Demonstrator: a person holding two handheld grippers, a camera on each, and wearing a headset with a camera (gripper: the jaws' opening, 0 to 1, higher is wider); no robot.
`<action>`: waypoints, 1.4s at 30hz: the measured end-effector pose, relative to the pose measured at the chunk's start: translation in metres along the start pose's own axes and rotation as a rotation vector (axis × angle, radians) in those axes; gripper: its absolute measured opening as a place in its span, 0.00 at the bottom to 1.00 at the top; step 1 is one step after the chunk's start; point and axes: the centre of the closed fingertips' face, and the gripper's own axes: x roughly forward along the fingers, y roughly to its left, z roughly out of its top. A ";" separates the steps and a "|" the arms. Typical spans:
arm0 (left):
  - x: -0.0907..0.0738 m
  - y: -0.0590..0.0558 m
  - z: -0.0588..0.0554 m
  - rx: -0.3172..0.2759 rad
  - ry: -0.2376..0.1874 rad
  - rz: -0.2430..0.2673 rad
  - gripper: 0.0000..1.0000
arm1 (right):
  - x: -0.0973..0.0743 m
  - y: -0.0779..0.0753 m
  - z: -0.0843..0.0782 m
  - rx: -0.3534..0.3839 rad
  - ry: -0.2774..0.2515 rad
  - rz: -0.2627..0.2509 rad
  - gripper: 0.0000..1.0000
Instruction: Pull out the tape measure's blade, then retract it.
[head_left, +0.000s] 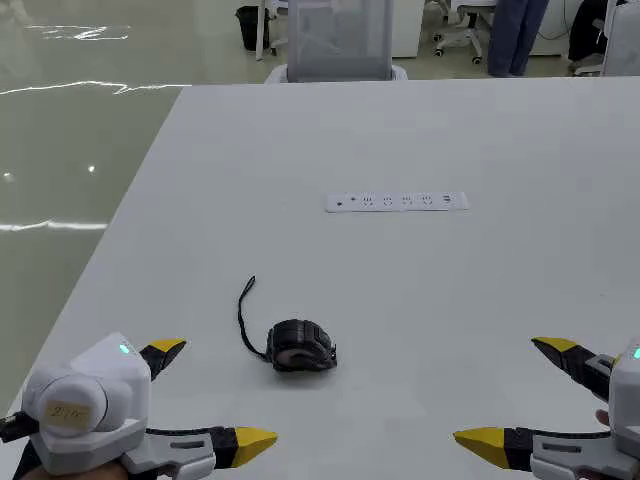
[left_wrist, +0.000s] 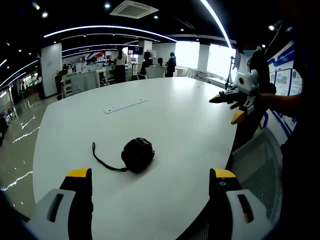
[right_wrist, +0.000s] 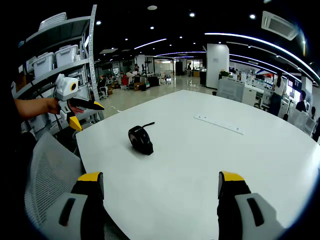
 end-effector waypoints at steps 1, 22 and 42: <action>0.000 0.000 0.000 -0.001 0.001 0.000 0.96 | 0.000 0.000 -0.001 -0.001 0.002 0.000 0.98; 0.006 0.007 0.001 0.032 0.021 -0.010 0.93 | 0.006 -0.004 -0.004 -0.019 0.023 0.025 0.95; 0.020 0.018 0.004 0.106 0.066 -0.056 0.83 | 0.016 -0.005 0.000 -0.076 0.036 0.095 0.86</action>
